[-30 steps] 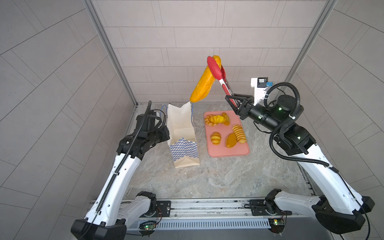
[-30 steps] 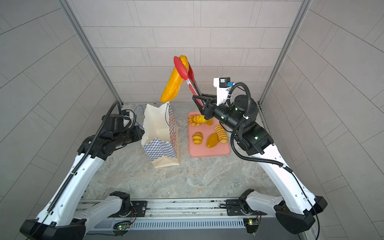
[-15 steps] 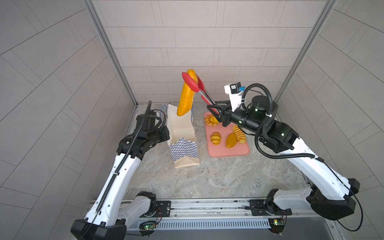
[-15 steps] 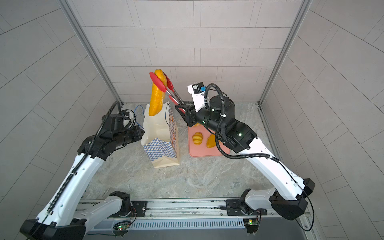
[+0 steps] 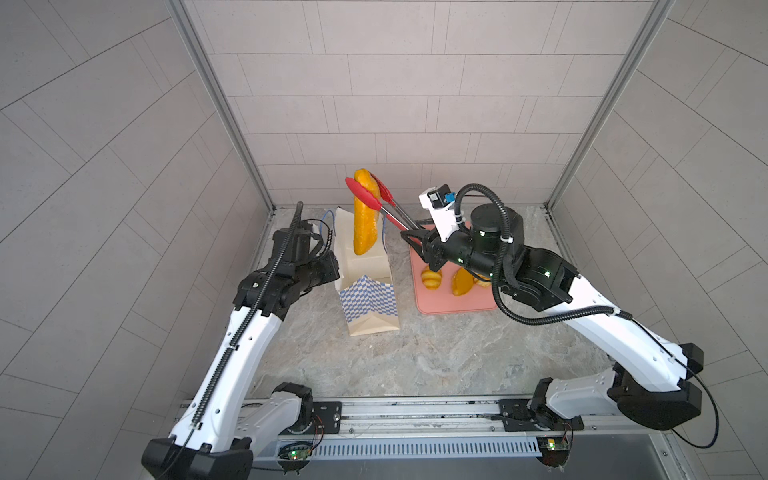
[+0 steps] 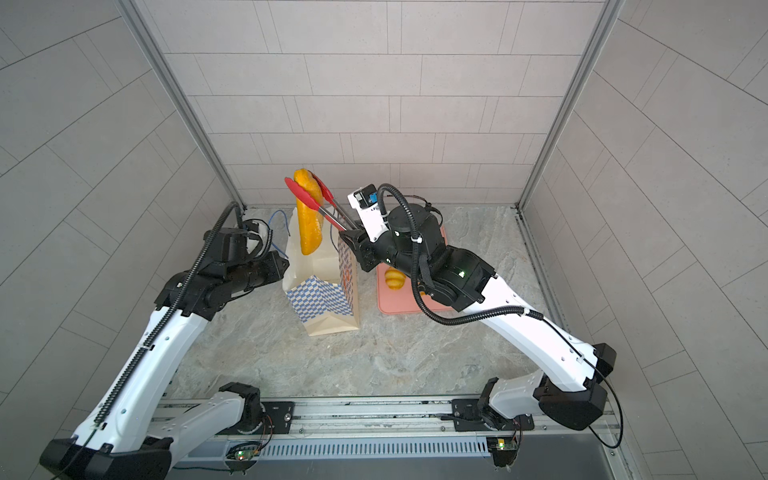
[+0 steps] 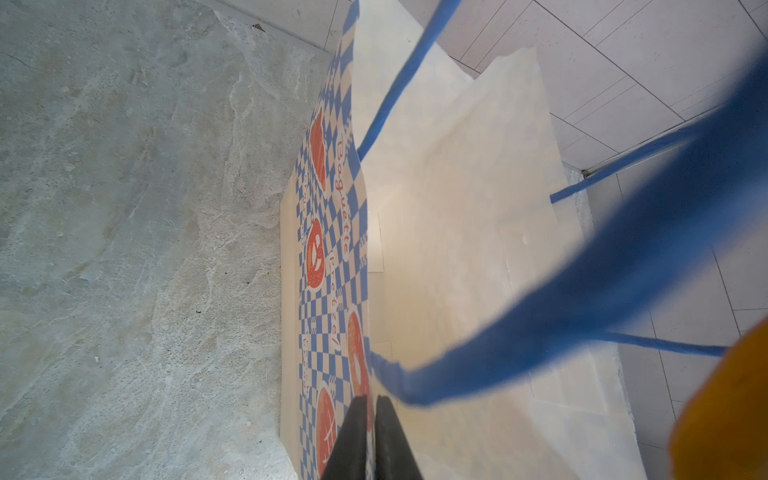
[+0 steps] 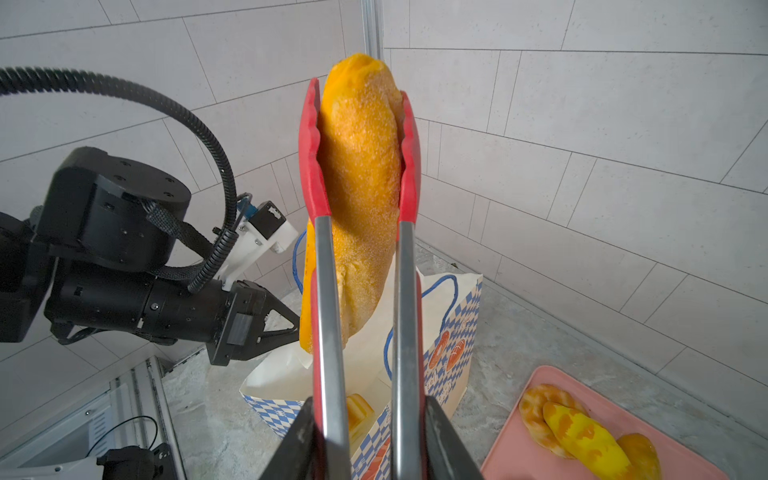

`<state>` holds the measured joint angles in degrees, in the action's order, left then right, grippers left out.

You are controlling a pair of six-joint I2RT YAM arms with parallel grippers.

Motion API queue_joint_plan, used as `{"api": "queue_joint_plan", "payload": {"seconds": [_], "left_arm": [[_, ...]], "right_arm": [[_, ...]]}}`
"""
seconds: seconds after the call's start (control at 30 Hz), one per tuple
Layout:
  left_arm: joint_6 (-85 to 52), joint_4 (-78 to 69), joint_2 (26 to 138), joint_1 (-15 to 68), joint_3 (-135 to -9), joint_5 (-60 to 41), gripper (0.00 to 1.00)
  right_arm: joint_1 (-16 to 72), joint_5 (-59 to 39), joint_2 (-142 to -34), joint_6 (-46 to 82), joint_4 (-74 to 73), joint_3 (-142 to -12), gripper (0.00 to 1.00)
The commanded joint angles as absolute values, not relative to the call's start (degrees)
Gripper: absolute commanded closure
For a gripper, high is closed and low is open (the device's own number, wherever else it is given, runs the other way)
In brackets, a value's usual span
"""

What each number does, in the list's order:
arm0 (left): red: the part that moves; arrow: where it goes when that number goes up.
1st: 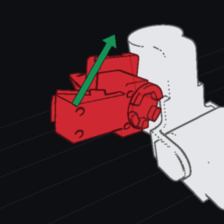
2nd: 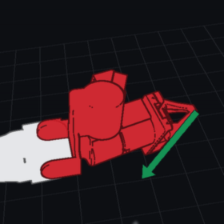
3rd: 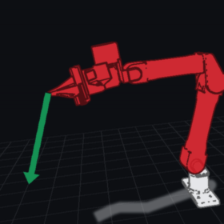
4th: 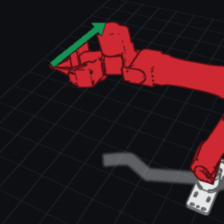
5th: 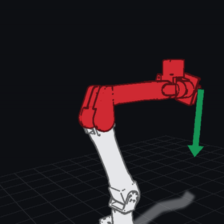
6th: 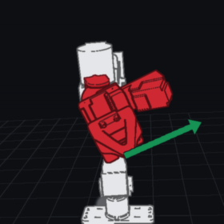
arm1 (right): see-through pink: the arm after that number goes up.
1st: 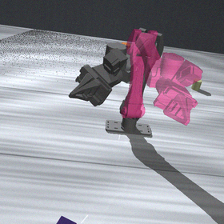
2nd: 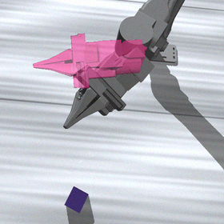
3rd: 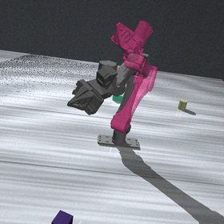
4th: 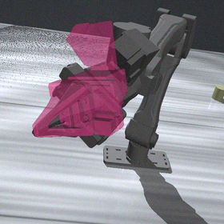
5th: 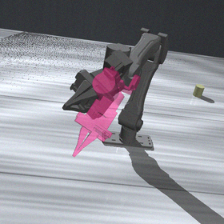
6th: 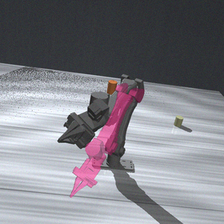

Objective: Place the fake bread into the paper bag
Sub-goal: 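Carry the baguette with the right tongs over the bag opening, then lower the baguette into the bag and open the tongs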

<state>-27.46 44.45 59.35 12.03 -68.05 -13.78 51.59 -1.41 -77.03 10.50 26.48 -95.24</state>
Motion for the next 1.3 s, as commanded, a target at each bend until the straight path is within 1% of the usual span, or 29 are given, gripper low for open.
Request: {"api": "queue_joint_plan", "payload": {"seconds": [0.0, 0.9, 0.97, 1.13, 1.27], "left_arm": [[-27.4, 44.7, 58.8, 12.2, -68.3, -13.5, 0.87], [-27.7, 44.3, 58.4, 12.2, -67.4, -13.6, 0.87], [-27.8, 44.3, 58.4, 12.2, -67.4, -13.7, 0.87], [-27.8, 44.0, 58.5, 12.2, -67.1, -13.7, 0.87], [-27.7, 44.0, 58.5, 12.2, -67.0, -13.7, 0.87]], "right_arm": [[52.6, 1.8, -76.6, 7.8, 25.0, -96.7, 0.64], [55.3, 5.9, -78.9, 5.9, 29.1, -94.5, 0.63], [55.3, 6.1, -79.0, 6.1, 29.1, -94.3, 0.61], [55.3, 6.3, -78.8, 6.2, 28.9, -94.2, 0.54], [55.3, 6.6, -79.0, 6.3, 28.8, -94.2, 0.51]]}}
